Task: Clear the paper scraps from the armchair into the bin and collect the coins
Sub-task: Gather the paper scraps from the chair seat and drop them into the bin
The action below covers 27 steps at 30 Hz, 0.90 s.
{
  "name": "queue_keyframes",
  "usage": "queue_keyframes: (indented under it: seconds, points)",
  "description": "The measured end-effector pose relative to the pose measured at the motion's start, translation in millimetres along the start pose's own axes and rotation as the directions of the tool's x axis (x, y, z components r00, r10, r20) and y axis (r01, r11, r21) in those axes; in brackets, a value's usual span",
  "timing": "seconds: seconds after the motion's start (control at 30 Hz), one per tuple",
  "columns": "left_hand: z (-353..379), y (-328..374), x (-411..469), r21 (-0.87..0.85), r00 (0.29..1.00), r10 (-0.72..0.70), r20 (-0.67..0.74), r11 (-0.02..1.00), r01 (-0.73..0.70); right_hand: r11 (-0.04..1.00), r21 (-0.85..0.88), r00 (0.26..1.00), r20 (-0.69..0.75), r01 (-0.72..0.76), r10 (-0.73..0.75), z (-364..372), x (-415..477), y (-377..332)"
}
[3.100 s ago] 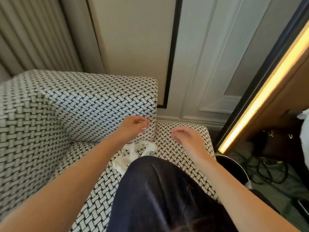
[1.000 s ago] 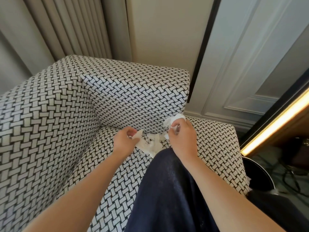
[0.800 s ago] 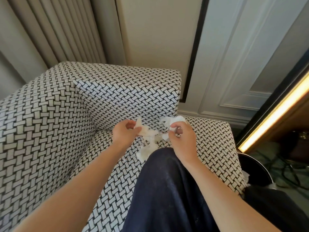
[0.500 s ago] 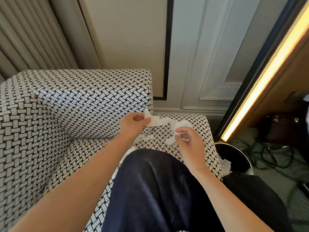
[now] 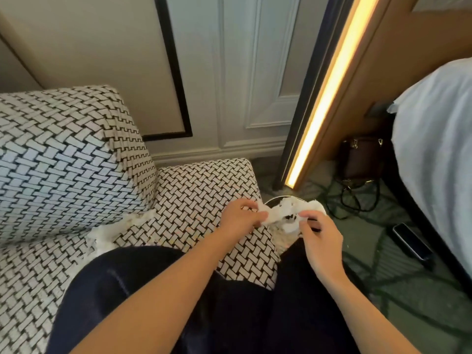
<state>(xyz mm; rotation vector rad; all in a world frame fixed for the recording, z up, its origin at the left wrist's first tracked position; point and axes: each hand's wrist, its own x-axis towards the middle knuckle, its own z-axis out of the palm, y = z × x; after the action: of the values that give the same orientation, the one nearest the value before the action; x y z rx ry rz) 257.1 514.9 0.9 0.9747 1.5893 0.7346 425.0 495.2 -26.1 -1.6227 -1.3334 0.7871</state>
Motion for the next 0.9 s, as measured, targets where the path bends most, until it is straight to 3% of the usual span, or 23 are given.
queue_keyframes:
  seconds: [0.13, 0.3, 0.57, 0.73, 0.9]
  points:
    - [5, -14, 16, -0.019, 0.996, -0.041, 0.074, 0.999, 0.043, 0.996, 0.015, 0.996, -0.032, -0.082, 0.083, 9, 18, 9]
    - [6, -9, 36, -0.246, 0.998, -0.055, 0.020, 0.968, 0.058, 0.980, 0.041, 0.978, -0.062, -0.197, 0.199, 22, 36, 15]
    - [20, -5, 51, -0.137, 0.989, 0.037, 0.145, 0.990, -0.017, 0.937, 0.006, 0.931, -0.105, -0.350, 0.348, 30, 56, 26]
    - [20, 1, 48, -0.108, 0.978, 0.089, 0.188, 0.992, -0.070, 0.899, -0.016, 0.898, -0.033, -0.439, 0.438, 36, 60, 26]
    - [19, 2, 44, -0.114, 0.972, 0.115, 0.205, 0.989, -0.093, 0.867, 0.023, 0.851, 0.209, -0.497, 0.482, 34, 61, 21]
